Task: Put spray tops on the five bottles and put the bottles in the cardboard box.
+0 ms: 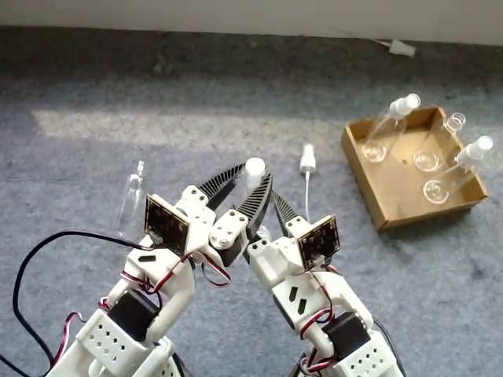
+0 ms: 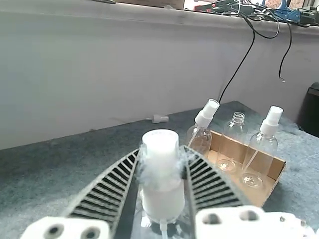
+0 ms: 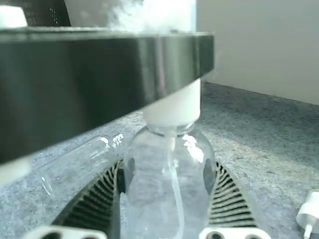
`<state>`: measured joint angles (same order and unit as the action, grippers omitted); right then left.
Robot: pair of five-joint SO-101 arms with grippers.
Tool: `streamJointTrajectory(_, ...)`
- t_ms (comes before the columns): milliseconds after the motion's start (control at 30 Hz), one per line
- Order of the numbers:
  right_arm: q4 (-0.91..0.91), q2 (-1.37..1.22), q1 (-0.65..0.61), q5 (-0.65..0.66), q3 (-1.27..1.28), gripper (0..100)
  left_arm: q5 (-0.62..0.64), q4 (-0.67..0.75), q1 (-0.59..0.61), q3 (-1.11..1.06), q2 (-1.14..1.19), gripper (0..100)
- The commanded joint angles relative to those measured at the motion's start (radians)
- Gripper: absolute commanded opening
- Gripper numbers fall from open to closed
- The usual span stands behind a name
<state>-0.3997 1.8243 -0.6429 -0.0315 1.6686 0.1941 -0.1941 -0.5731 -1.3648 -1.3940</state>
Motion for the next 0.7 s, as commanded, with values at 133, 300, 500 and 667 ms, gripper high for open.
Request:
streamJointTrajectory(133,0.005,0.015,-0.001,0.011,0.082,8.8,-0.006,-0.155,-0.016,0.016,-0.010,1)
streamJointTrajectory(300,0.005,0.015,-0.001,0.011,0.084,8.8,-0.009,-0.153,-0.015,0.018,-0.010,1)
streamJointTrajectory(500,0.004,0.015,-0.001,0.011,0.084,8.8,-0.009,-0.153,0.059,0.015,-0.010,11)
streamJointTrajectory(667,0.004,0.015,-0.001,0.011,0.084,8.8,-0.008,-0.155,0.105,0.016,-0.010,14)
